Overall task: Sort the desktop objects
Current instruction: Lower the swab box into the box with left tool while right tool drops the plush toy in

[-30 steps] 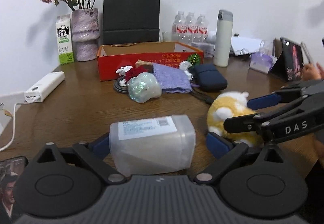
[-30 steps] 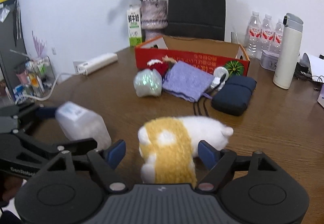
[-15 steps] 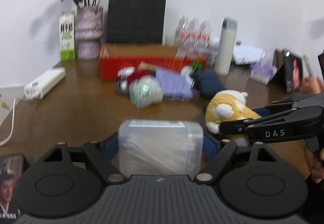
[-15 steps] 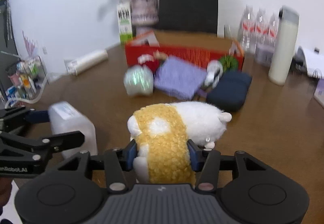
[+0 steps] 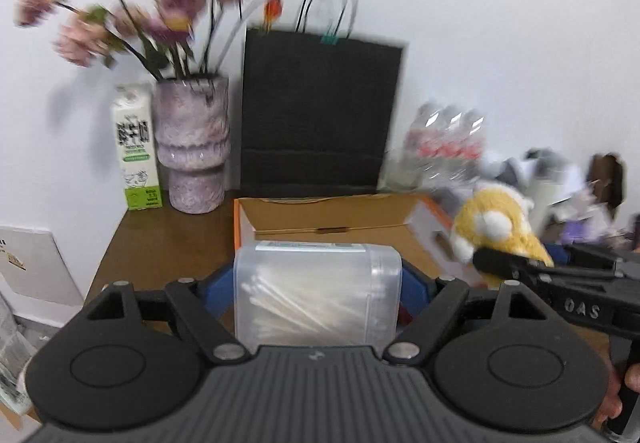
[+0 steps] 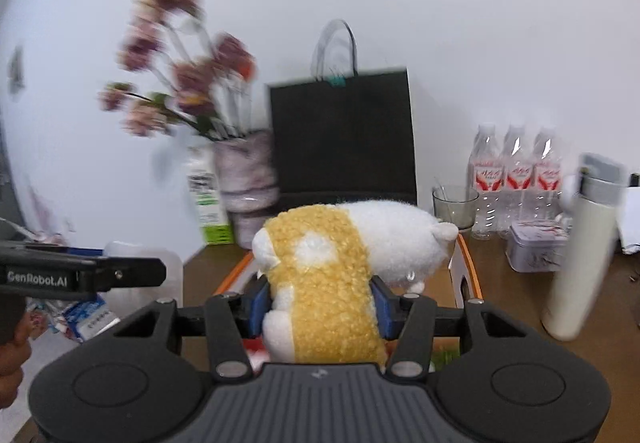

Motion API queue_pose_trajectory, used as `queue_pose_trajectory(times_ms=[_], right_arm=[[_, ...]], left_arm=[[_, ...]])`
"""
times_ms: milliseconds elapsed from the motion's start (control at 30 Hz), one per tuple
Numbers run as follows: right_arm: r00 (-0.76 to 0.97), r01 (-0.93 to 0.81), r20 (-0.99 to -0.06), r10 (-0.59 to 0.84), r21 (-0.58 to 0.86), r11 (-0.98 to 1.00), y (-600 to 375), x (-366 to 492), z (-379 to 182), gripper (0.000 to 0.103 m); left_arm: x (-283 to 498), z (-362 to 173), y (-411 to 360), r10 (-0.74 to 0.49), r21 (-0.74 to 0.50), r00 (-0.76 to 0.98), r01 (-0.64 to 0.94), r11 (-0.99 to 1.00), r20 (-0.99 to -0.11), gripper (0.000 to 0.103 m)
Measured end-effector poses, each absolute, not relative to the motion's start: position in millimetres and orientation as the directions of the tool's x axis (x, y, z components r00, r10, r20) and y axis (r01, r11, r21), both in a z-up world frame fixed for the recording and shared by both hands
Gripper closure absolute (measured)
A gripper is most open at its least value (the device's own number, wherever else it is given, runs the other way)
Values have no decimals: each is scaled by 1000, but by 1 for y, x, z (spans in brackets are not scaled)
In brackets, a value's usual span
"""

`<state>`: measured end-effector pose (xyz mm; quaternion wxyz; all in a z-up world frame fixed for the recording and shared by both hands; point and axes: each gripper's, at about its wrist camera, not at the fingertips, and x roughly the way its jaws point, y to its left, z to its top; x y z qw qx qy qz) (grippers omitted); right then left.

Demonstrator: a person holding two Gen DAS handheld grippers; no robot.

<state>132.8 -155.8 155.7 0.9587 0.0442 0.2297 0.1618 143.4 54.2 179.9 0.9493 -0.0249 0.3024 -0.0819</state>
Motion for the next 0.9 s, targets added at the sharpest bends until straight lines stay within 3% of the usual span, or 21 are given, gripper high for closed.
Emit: queue_pose_trajectory(times_ms=[167, 367, 633, 900], right_arm=[[710, -160, -669, 219, 150, 976, -140, 296, 116, 53], [578, -78, -806, 128, 102, 992, -131, 376, 63, 52], [521, -16, -811, 265, 301, 953, -141, 394, 46, 32], [637, -120, -729, 251, 229, 966, -154, 312, 113, 20]], left_arm=[[290, 128, 45, -125, -100, 613, 76, 992, -780, 21], [375, 73, 27, -53, -30, 516, 54, 998, -855, 20], [379, 80, 40, -136, -122, 494, 61, 991, -859, 15], [268, 168, 61, -96, -62, 602, 78, 995, -793, 3]])
